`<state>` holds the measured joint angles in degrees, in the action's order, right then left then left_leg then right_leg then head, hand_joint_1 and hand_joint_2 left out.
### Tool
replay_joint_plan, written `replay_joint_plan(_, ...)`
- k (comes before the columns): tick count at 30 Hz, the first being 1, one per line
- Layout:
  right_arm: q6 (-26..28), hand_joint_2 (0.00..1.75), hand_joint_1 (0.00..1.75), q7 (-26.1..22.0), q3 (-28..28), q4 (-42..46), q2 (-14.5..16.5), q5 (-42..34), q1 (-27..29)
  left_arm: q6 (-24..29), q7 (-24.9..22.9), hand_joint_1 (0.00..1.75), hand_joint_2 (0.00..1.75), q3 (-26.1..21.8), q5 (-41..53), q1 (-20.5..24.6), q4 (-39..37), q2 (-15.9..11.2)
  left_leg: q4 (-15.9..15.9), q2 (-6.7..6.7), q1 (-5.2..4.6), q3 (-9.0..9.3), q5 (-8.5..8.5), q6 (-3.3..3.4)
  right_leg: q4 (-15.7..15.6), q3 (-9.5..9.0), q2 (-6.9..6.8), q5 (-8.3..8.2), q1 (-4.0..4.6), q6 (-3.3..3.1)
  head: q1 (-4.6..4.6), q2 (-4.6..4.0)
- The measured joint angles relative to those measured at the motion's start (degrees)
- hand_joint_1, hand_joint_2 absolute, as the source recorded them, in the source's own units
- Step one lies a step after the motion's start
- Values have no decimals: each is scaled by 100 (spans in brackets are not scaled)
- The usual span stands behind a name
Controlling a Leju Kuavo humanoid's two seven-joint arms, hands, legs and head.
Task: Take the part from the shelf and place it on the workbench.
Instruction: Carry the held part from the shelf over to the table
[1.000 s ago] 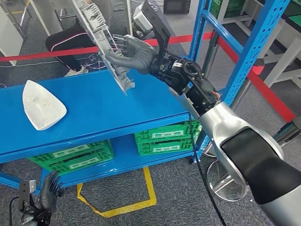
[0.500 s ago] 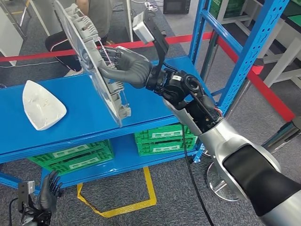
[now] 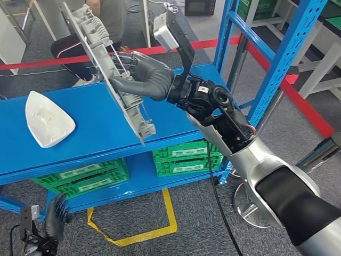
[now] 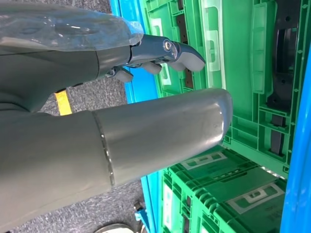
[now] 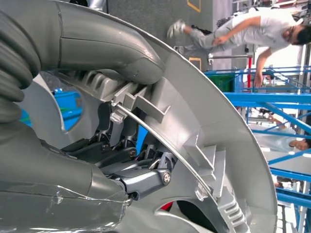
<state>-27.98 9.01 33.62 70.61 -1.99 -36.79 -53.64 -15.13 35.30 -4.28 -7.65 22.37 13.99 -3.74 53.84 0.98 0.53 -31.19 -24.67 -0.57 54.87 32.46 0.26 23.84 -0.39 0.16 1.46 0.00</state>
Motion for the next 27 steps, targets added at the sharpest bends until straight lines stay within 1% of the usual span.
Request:
replay_joint_plan(11, -27, 175, 175, 68, 14, 108, -46, -115, 49, -16, 0, 0, 0, 33, -23, 0, 0, -4, 0, 0, 0, 0, 0, 0, 0, 0, 0, 0, 0, 0, 0, 0)
replay_joint_plan(15, -31, 175, 175, 211, 29, 309, -116, -310, 210, -43, 1, 0, 0, 62, -57, -1, 0, -8, 0, 0, 0, 0, 0, 0, 0, 0, 0, 0, 0, 0, -1, 0)
replay_joint_plan(20, 64, 175, 175, 311, 51, 588, -190, -323, 417, -90, -1, 0, 0, 71, -60, -1, 0, -8, 0, 0, 0, 0, -1, -1, -1, 1, 0, 0, 0, 0, -1, 0)
replay_joint_plan(23, 181, 175, 175, 293, 61, 708, -208, -274, 479, -183, -7, 0, 0, 92, -60, 0, 0, -3, -1, 0, 0, 0, -1, -1, 0, 1, 0, 0, 0, 0, 1, 0)
replay_joint_plan(27, 189, 175, 175, 158, 105, 737, -209, -170, 495, -246, -13, 0, 0, 117, -95, 6, 0, 6, -1, 0, 0, 0, 0, -1, 0, 0, 0, 0, 0, 0, 1, 0)
